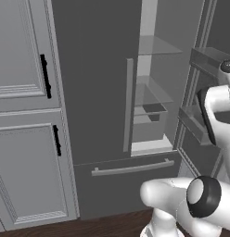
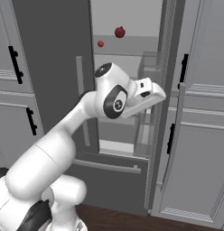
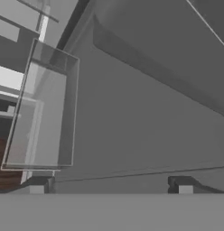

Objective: Take the strawberry from the fridge and place it on top of the pancake, located on the dining counter.

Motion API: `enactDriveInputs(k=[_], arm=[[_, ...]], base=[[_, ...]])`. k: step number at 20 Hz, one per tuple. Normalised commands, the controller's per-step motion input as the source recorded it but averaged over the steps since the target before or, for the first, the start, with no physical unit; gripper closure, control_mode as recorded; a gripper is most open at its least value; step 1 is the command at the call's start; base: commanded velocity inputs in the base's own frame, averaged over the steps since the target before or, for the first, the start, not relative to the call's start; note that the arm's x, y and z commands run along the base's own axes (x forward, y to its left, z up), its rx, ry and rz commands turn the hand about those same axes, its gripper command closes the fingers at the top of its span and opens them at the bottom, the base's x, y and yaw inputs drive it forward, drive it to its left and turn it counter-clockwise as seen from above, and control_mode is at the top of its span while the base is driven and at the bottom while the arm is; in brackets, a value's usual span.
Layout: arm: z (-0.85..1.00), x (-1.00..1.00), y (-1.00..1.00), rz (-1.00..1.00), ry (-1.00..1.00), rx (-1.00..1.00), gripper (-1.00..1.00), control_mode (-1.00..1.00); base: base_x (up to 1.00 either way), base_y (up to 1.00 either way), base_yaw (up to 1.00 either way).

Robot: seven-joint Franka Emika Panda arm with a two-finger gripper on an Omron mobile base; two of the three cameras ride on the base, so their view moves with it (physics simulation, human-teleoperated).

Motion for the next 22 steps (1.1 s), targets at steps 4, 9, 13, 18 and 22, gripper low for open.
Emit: enactDriveInputs(k=[4, 9, 13, 18, 22], arm=[[0.00, -0.62, 0.19, 0.04, -0.10, 0.00, -1.00, -1.00], [0.00, -0.35, 0.64, 0.00, -0.05, 0.00, -1.00, -1.00], [-0.02, 0.00, 0.88, 0.00, -0.08, 0.02, -1.00, -1.00], [0.00, 0.00, 1.00, 0.00, -0.09, 0.04, -1.00, -1.00], [0.00, 0.00, 1.00, 0.00, -0.08, 0.06, -1.00, -1.00]], base=[[0.00, 0.00, 0.00], [0.00, 0.00, 0.00], [0.00, 0.00, 0.00], [0.00, 0.00, 0.00], [0.00, 0.00, 0.00]])
